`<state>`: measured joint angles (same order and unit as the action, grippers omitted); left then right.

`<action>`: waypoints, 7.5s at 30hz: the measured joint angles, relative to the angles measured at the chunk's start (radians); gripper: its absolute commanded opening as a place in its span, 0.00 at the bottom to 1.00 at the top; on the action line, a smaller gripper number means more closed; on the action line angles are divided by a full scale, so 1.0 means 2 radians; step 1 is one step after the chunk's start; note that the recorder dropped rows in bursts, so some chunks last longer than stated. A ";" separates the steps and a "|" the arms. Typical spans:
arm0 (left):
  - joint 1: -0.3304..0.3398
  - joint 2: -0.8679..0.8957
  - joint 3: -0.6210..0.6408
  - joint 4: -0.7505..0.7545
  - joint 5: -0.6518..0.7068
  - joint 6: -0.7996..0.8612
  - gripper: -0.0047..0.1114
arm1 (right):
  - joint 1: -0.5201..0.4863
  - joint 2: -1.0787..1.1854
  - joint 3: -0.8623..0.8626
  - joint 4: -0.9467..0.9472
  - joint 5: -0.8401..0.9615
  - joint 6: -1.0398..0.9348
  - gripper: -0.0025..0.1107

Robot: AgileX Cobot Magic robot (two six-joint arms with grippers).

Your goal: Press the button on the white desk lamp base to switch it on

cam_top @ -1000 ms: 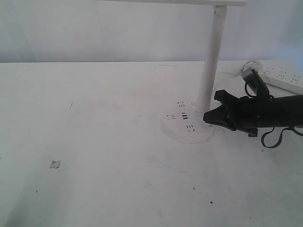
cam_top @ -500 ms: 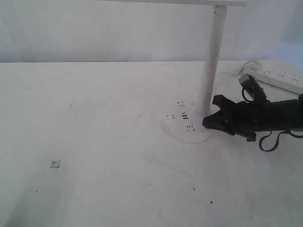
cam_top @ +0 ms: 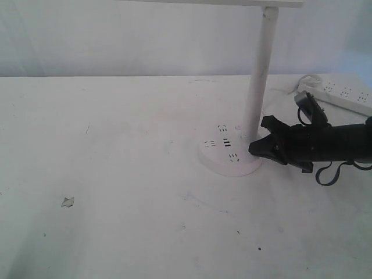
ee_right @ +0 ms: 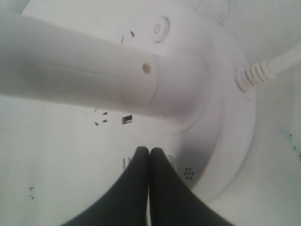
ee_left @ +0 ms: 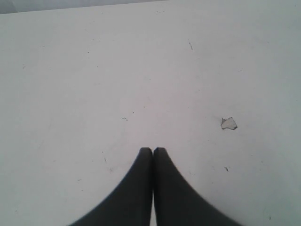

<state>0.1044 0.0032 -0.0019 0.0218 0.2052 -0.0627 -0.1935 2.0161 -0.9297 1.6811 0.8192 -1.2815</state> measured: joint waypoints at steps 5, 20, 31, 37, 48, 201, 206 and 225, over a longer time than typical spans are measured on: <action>0.000 0.000 0.000 0.000 0.000 0.000 0.04 | 0.000 0.000 0.000 0.008 -0.003 -0.002 0.02; 0.000 0.000 0.000 0.000 0.000 0.000 0.04 | 0.012 0.000 0.000 0.009 -0.017 -0.006 0.02; 0.000 0.000 0.000 0.000 0.000 0.000 0.04 | 0.017 0.000 0.000 0.010 -0.024 -0.015 0.02; 0.000 0.000 0.000 0.000 0.000 0.000 0.04 | 0.017 0.000 -0.003 0.004 -0.031 -0.015 0.02; 0.000 0.000 0.000 0.000 0.000 0.000 0.04 | 0.017 0.000 -0.003 0.012 -0.011 -0.024 0.02; 0.000 0.000 0.000 0.000 0.000 0.000 0.04 | 0.008 -0.957 0.221 -0.268 -0.267 0.151 0.02; 0.000 0.000 0.000 0.000 0.000 0.000 0.04 | 0.008 -0.957 0.281 -0.307 -0.356 0.187 0.02; 0.000 0.000 0.000 0.000 0.000 0.000 0.04 | 0.008 -0.962 0.367 -0.836 -0.166 0.595 0.02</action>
<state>0.1044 0.0032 -0.0019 0.0218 0.2052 -0.0627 -0.1774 0.0925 -0.1953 0.0088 0.4872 -0.0925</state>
